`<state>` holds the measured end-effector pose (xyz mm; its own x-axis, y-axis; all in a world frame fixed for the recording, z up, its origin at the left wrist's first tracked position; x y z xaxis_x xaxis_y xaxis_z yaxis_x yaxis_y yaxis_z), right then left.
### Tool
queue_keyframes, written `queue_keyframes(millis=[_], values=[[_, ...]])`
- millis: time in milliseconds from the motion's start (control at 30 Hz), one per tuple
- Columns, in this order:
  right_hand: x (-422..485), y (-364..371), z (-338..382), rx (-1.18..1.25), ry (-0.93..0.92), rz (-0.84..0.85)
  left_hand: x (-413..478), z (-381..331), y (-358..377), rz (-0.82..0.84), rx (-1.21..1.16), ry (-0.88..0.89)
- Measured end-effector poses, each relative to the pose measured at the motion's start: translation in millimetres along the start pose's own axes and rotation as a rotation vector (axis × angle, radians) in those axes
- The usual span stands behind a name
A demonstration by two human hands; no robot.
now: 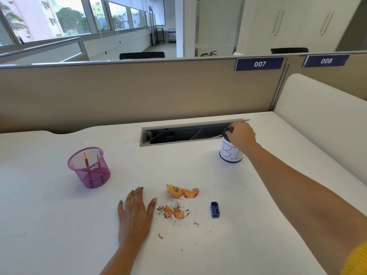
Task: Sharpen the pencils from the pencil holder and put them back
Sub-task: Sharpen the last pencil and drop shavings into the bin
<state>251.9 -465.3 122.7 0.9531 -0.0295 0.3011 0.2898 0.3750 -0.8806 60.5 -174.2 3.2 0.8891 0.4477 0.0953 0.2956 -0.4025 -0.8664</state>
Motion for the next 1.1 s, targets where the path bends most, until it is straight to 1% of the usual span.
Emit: queue_keyframes(millis=[67, 100, 133, 167, 200, 233, 300, 333, 400, 567, 733, 867, 1100], values=[[-11.9, -13.5, 10.8, 0.030, -0.064, -0.122, -0.2, 0.1, 0.1, 0.000, 0.001, 0.004], [-21.1, -16.6, 18.4, 0.059, -0.113, -0.162, -0.9, 0.3, -0.2, -0.003, 0.002, 0.004], [-32.2, -15.6, 27.2, 0.100, -0.169, -0.166, -1.2, 0.2, -0.3, -0.005, 0.004, 0.006], [-44.7, -9.6, 36.5, 0.146, -0.223, -0.121, -1.0, -0.3, -0.3, -0.008, 0.006, 0.008], [-60.4, 0.2, 47.2, 0.194, -0.266, -0.028, -1.3, -0.4, -0.4, -0.009, 0.007, 0.008], [-77.8, 12.7, 58.1, 0.226, -0.298, 0.094, -1.2, -0.7, -0.6, -0.010, 0.006, 0.007], [-112.5, 36.7, 79.0, 0.212, -0.350, 0.325, -1.1, -1.1, -0.4, -0.012, 0.003, 0.009], [-127.0, 46.8, 87.6, 0.182, -0.363, 0.401, -1.0, -1.0, -0.5, -0.013, 0.002, 0.009], [-146.5, 62.8, 97.1, 0.110, -0.353, 0.469, -1.2, -1.0, -0.6, -0.015, 0.002, 0.009], [-167.8, 84.5, 100.8, 0.003, -0.273, 0.439, -1.6, -1.3, -1.4, -0.019, 0.001, 0.010], [-173.2, 89.7, 105.9, -0.020, -0.335, 0.350, -1.3, -0.5, -0.3, -0.021, -0.007, 0.012], [-175.0, 91.6, 107.1, 0.066, -0.354, 0.308, -1.1, 0.1, -0.8, -0.027, -0.007, 0.012], [-168.4, 90.7, 100.5, 0.238, -0.303, 0.276, -1.1, 0.2, -0.1, -0.024, 0.006, 0.015]])
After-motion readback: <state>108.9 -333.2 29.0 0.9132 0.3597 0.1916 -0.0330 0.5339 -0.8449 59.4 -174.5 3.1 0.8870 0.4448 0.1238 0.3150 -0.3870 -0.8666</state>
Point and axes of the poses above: each hand's wrist, its own x-axis towards the middle knuckle, its own y-axis out of the palm, z = x × y, the point moved 4 cm from there along x, towards the middle knuckle, and after that the axes turned 8 degrees about -y, right-handed, at the moved point
